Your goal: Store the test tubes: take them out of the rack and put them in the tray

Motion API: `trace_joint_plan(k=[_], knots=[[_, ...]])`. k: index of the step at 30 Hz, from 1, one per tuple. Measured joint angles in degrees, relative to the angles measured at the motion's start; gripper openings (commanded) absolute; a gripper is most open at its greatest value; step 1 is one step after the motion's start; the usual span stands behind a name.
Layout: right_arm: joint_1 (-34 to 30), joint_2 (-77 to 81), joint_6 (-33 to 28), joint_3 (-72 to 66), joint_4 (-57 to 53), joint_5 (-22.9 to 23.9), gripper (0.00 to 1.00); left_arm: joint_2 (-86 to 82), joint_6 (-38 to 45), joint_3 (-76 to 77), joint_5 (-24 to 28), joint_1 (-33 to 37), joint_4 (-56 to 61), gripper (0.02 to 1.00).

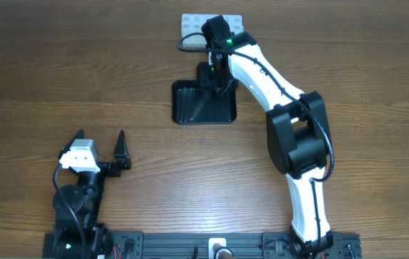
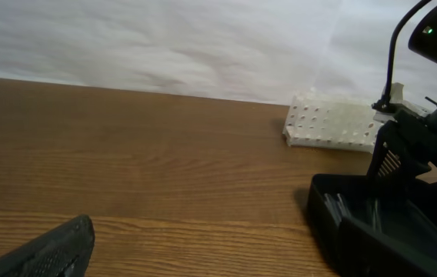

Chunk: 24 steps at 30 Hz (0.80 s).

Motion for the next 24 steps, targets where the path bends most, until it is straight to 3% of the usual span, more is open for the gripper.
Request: trace_joint_plan(k=[5, 8, 13, 18, 24], knots=[[0.0, -0.3, -0.8, 0.0, 0.0, 0.0, 0.669, 0.0, 0.0, 0.0, 0.0, 0.0, 0.0, 0.998], [0.0, -2.3, -2.7, -0.2, 0.9, 0.5, 0.770, 0.0, 0.0, 0.0, 0.0, 0.0, 0.0, 1.000], [-0.1, -11.5, -9.0, -0.3, 5.9, 5.6, 0.910, 0.0, 0.0, 0.0, 0.0, 0.0, 0.0, 1.000], [-2.3, -22.0, -14.9, -0.3, 9.5, 9.8, 0.925, 0.0, 0.0, 0.0, 0.0, 0.0, 0.0, 1.000], [-10.9, -30.3, -19.8, -0.3, 11.1, 13.8, 0.980, 0.0, 0.0, 0.0, 0.0, 0.0, 0.0, 1.000]])
